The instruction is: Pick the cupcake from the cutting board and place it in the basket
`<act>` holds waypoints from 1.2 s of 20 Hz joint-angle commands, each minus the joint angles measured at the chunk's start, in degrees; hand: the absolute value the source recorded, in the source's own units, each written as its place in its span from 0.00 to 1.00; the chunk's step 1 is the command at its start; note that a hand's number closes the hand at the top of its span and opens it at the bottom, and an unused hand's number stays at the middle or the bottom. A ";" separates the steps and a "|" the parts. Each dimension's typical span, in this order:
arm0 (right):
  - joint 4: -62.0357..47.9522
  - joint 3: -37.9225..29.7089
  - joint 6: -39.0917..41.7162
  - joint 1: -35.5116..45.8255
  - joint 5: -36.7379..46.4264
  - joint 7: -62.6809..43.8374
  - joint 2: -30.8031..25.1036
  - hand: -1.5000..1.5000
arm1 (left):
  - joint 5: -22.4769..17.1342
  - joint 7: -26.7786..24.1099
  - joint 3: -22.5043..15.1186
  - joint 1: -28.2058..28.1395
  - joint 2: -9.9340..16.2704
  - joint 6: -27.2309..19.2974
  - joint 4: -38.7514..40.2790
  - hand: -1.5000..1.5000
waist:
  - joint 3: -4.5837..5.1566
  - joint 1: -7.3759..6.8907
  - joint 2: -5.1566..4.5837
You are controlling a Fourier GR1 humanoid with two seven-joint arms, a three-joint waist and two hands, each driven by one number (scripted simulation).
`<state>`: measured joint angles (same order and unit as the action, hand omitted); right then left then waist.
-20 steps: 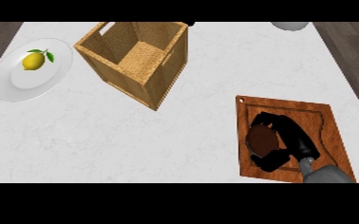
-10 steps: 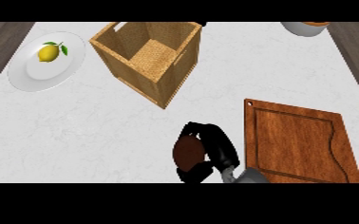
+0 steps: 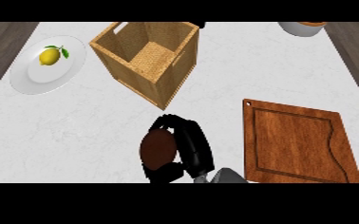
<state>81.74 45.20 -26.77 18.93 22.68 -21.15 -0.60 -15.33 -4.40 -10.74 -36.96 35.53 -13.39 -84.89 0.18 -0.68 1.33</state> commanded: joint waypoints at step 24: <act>-6.36 -3.56 -23.65 25.44 6.89 -21.26 0.59 1.00 | -3.20 -5.30 3.32 11.68 -2.71 0.46 -9.59 0.50 | 0.58 3.07 0.40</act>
<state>77.91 43.07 -48.17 40.50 28.61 -38.40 -0.15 -16.50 -5.86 -9.66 -38.67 35.52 -12.77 -84.90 0.58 0.71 1.45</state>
